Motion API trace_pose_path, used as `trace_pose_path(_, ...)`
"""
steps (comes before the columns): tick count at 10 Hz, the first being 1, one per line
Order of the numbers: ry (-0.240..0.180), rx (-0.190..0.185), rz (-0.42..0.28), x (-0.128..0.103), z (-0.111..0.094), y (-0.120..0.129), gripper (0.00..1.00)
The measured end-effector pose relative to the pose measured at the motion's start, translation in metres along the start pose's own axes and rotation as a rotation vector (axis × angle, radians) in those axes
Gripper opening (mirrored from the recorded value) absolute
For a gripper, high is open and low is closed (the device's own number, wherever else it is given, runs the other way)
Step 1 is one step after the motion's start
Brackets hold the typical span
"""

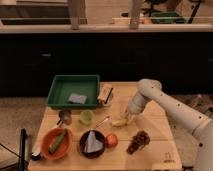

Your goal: Place banana in table surface

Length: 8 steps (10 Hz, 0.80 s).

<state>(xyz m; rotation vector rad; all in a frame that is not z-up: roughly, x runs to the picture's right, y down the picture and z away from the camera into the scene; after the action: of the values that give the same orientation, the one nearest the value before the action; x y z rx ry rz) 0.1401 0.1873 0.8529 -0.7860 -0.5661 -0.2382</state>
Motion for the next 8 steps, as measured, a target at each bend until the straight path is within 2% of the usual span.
trace_pose_path(2, -0.003, -0.005, 0.001, -0.001, -0.003, 0.0, 0.75)
trace_pose_path(3, -0.005, -0.008, 0.002, -0.001, -0.004, 0.0, 0.79)
trace_pose_path(8, -0.008, 0.006, 0.012, 0.003, -0.02, -0.004, 0.8)
